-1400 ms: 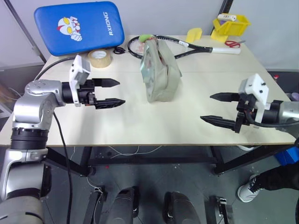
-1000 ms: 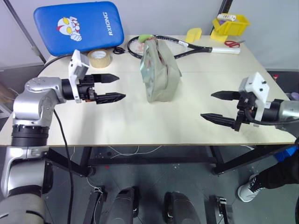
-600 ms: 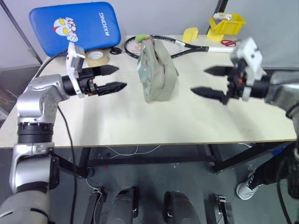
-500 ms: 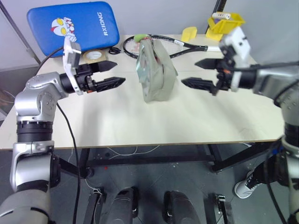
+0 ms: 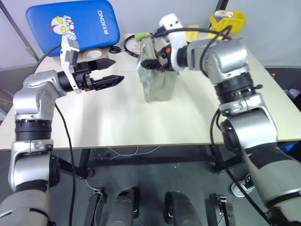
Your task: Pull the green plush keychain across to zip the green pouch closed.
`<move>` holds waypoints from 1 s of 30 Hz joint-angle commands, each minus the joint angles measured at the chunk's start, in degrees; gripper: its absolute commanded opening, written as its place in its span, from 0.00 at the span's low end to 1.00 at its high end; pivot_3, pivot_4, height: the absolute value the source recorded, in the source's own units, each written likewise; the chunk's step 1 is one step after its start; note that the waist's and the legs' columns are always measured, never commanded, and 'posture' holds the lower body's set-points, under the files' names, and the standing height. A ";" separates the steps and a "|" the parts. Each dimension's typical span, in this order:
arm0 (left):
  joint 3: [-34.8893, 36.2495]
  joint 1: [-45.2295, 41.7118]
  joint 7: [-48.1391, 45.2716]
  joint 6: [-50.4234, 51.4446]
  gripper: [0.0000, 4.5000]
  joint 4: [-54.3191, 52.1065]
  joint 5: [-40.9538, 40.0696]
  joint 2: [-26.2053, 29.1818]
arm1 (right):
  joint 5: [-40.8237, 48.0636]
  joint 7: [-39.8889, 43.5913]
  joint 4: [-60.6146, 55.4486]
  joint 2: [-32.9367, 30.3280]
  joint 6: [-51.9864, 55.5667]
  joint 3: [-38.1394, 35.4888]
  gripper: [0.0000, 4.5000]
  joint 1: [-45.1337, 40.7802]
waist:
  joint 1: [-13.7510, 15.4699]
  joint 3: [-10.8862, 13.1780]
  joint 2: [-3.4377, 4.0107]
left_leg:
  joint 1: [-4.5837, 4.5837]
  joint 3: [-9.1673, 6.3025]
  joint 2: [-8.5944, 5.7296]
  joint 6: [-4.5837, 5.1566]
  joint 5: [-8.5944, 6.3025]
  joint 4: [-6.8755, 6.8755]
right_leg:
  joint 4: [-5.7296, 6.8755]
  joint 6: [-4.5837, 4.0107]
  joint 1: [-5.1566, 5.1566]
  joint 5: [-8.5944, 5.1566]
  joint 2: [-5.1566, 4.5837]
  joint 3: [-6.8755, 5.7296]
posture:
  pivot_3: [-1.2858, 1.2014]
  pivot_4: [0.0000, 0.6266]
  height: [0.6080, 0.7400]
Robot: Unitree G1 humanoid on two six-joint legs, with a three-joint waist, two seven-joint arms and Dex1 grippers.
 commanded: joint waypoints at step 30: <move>-0.80 -2.28 -2.01 -1.96 1.00 0.43 1.42 0.21 | 0.09 29.30 -39.83 -27.27 -5.78 -1.19 0.92 15.90 | -0.16 0.01 0.00 | 0.08 -0.01 0.19 -0.03 0.01 0.04 | 0.02 0.06 0.01 -0.01 0.18 -0.01 | 0.52 0.24 1.00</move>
